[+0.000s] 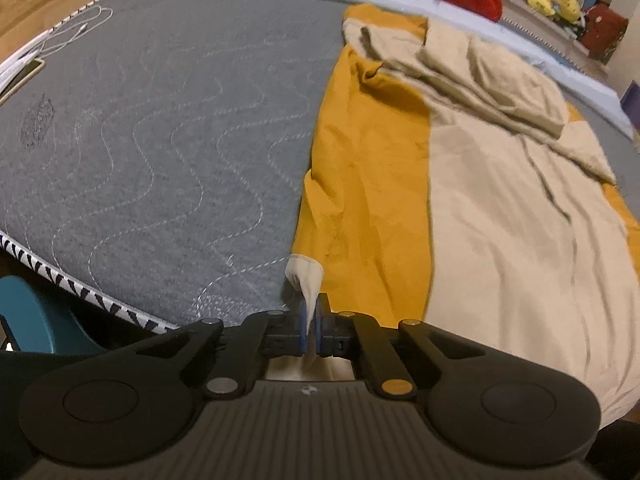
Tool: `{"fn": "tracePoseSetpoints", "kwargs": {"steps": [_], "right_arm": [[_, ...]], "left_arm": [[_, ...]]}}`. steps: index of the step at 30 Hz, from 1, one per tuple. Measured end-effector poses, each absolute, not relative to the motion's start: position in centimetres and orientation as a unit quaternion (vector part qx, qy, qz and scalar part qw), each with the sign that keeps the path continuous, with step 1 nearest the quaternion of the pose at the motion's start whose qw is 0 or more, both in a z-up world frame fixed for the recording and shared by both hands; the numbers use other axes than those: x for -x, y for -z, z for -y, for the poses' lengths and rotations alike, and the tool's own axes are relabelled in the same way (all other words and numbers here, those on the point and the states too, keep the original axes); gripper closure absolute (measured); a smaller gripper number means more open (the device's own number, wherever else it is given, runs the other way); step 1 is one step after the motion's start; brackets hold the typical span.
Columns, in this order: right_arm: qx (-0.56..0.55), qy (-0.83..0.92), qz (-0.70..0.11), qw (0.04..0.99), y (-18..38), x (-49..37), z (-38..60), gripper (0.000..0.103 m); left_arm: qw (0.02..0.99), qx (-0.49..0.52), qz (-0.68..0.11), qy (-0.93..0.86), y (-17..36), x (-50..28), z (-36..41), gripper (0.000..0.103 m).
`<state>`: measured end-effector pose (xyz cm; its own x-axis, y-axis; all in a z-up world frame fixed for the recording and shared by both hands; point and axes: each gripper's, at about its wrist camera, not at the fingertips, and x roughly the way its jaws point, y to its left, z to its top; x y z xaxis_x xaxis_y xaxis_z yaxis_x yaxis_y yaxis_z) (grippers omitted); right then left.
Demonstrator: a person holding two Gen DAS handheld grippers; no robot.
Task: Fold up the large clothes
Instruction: 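Lift the hem with both grippers and fold it over toward the hood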
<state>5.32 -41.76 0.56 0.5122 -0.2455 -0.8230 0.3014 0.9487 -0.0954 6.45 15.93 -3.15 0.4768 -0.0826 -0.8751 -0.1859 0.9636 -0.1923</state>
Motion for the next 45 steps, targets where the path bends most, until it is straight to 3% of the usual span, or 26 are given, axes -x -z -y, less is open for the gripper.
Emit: {"fn": "tracePoseSetpoints", "kwargs": {"steps": [20,35,45], "right_arm": [[-0.014,0.103,-0.383,0.918,-5.5,-2.8,39.0,0.102],[-0.159,0.041,-0.292,0.942,-15.8,3.2,41.0,0.103],[-0.247,0.042,-0.258,0.933,-20.0,10.8,44.4,0.103]], "left_arm": [[0.879,0.127,-0.459,0.004,-1.4,-4.5,-14.7,0.1],[0.889,0.198,-0.394,0.125,-11.7,-1.5,-19.4,0.101],[0.854,0.276,-0.416,0.147,-15.4,2.7,-25.0,0.101]]}}
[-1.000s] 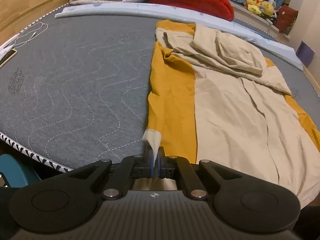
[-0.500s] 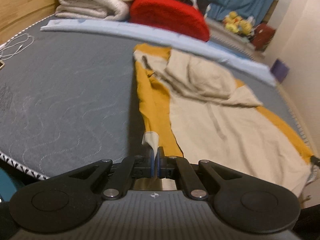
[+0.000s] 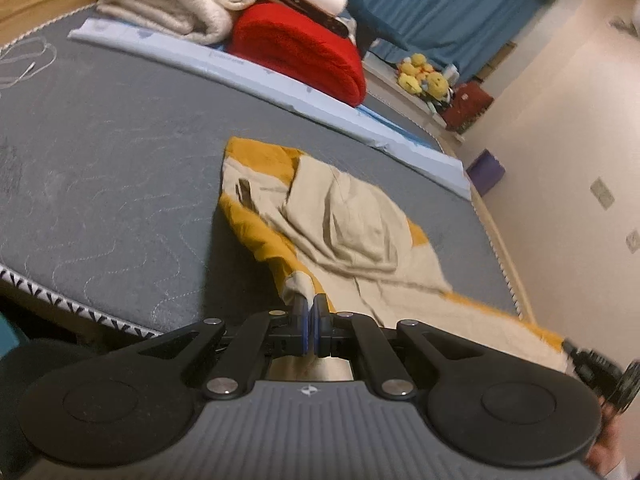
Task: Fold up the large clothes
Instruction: 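Lift the hem with both grippers and fold it over toward the hood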
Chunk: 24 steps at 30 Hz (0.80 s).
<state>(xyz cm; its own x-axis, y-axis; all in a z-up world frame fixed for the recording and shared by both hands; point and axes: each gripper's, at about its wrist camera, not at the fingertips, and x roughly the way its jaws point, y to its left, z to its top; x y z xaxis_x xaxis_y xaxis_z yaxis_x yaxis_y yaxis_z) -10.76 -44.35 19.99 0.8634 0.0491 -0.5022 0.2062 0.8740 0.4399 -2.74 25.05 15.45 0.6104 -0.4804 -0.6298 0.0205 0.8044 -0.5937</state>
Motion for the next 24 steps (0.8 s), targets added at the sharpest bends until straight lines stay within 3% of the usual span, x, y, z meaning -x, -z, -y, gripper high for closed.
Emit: {"fn": "tracePoseSetpoints", "kwargs": {"steps": [4,10,14,16,19,23,24], "right_arm": [[-0.273,0.058,-0.27,0.921,-18.7,7.1,46.3,0.103],[-0.272,0.094,-0.332,0.898,-13.6,-6.4,47.8,0.103],[-0.254,0.119,-0.347,0.895,-10.7,-14.9,48.1,0.097],[-0.245,0.14,-0.326,0.902,-10.0,-17.0,48.6,0.095],[-0.243,0.144,-0.32,0.904,-8.1,-18.5,49.7,0.095],[-0.253,0.138,-0.373,0.882,-5.1,-19.6,50.6,0.085],[-0.247,0.13,-0.377,0.883,-4.7,-19.9,50.5,0.076]], "left_arm": [[0.845,0.299,-0.422,0.14,-14.3,-1.8,-25.9,0.101],[0.83,0.304,-0.456,0.104,-7.2,-13.9,-25.8,0.101],[0.816,0.298,-0.489,0.08,-2.4,-21.6,-25.7,0.094],[0.798,0.33,-0.5,0.069,-0.3,-23.7,-26.5,0.087],[0.798,0.348,-0.491,0.026,0.6,-24.2,-27.9,0.067],[0.823,0.303,-0.479,0.035,-0.2,-24.0,-27.1,0.047],[0.828,0.285,-0.482,0.037,-0.2,-24.0,-26.5,0.042]]}}
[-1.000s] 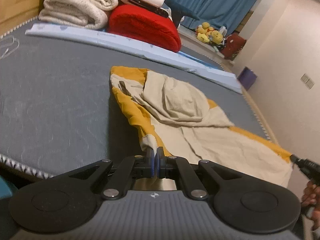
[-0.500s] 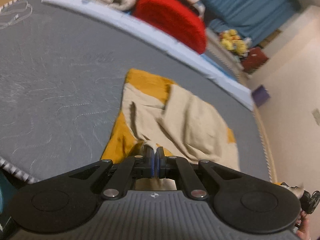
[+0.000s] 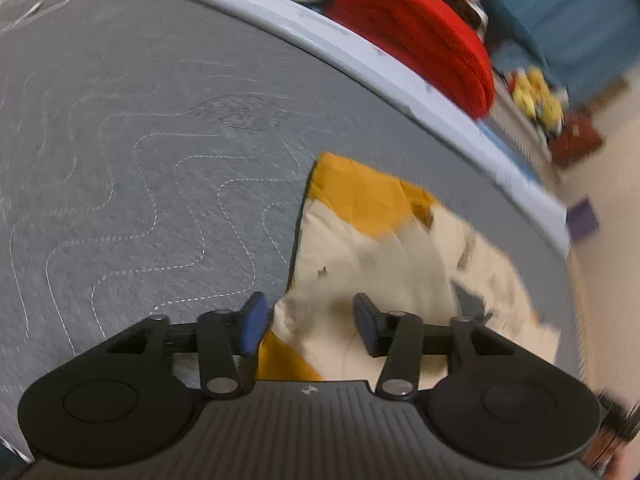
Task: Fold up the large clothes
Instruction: 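Lift the hem with both grippers and fold it over toward the hood, then open both grippers to release the folded hem, then pinch the folded edge with both grippers and straighten it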
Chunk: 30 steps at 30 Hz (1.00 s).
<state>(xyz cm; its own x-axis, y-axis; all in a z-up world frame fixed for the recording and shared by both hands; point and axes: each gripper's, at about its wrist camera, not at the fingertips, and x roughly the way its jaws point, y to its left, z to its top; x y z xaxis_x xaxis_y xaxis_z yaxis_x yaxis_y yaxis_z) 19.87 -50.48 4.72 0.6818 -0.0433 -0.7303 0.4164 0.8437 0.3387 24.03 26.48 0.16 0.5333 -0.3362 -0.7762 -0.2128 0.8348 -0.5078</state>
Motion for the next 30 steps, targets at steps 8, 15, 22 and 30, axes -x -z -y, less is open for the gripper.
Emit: {"fn": "tracePoseSetpoints", "kwargs": {"steps": [8,15,22,30], "right_arm": [[-0.191,0.109,-0.461,0.86,0.4,-21.0,49.0,0.063],[-0.139,0.086,-0.471,0.867,1.1,-21.7,47.3,0.063],[-0.091,0.064,-0.471,0.875,0.7,-22.0,45.8,0.097],[-0.093,0.036,-0.309,0.946,-6.0,-20.0,45.0,0.103]], "left_arm": [[0.847,0.161,-0.506,0.035,2.1,-24.0,-22.6,0.035],[0.853,0.161,-0.495,0.012,3.3,-26.3,-21.8,0.034],[0.861,0.145,-0.487,0.031,3.4,-27.9,-20.0,0.077],[0.937,0.13,-0.324,0.021,-2.8,-26.2,-20.7,0.103]]}}
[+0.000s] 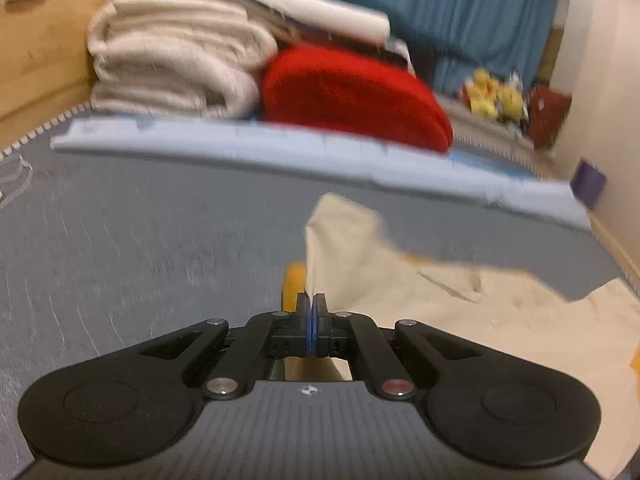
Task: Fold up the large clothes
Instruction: 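Pinch the folded edge with both grippers and straighten it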
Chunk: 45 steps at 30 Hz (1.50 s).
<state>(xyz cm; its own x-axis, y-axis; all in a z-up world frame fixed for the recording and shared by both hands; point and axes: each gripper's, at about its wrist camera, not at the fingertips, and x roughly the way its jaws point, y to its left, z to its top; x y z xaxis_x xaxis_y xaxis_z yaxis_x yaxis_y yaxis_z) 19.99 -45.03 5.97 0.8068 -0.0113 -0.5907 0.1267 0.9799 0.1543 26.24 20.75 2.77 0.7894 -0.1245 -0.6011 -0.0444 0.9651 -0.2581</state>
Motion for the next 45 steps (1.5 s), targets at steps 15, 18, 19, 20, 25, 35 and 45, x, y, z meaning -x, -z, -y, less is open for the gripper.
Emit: {"fn": "tracePoseSetpoints", "kwargs": {"steps": [15,18,19,20,25,35,45], "right_arm": [[-0.098,0.174,-0.344,0.918,-2.2,-26.4,44.9,0.076],[-0.13,0.163,-0.44,0.874,0.7,-26.4,46.3,0.067],[-0.124,0.163,-0.457,0.866,1.3,-26.2,46.5,0.067],[-0.116,0.162,-0.467,0.862,1.7,-25.9,46.6,0.065],[-0.112,0.135,-0.473,0.864,1.8,-24.5,46.5,0.091],[-0.081,0.147,-0.404,0.899,-0.4,-23.8,45.1,0.102],[-0.013,0.063,-0.395,0.916,-1.9,-21.3,44.0,0.089]], "left_arm": [[0.918,0.138,-0.37,-0.029,-0.4,-33.3,-18.9,0.048],[0.89,0.155,-0.429,-0.012,1.3,-33.3,-19.8,0.047],[0.882,0.159,-0.443,-0.013,1.9,-33.2,-20.3,0.047],[0.871,0.164,-0.462,-0.017,2.6,-33.1,-20.7,0.047],[0.834,0.232,-0.501,-0.003,5.4,-32.6,-22.8,0.078],[0.867,0.169,-0.469,-0.006,4.2,-32.7,-20.9,0.098],[0.851,0.124,-0.476,0.183,2.7,-27.2,-19.5,0.072]]}}
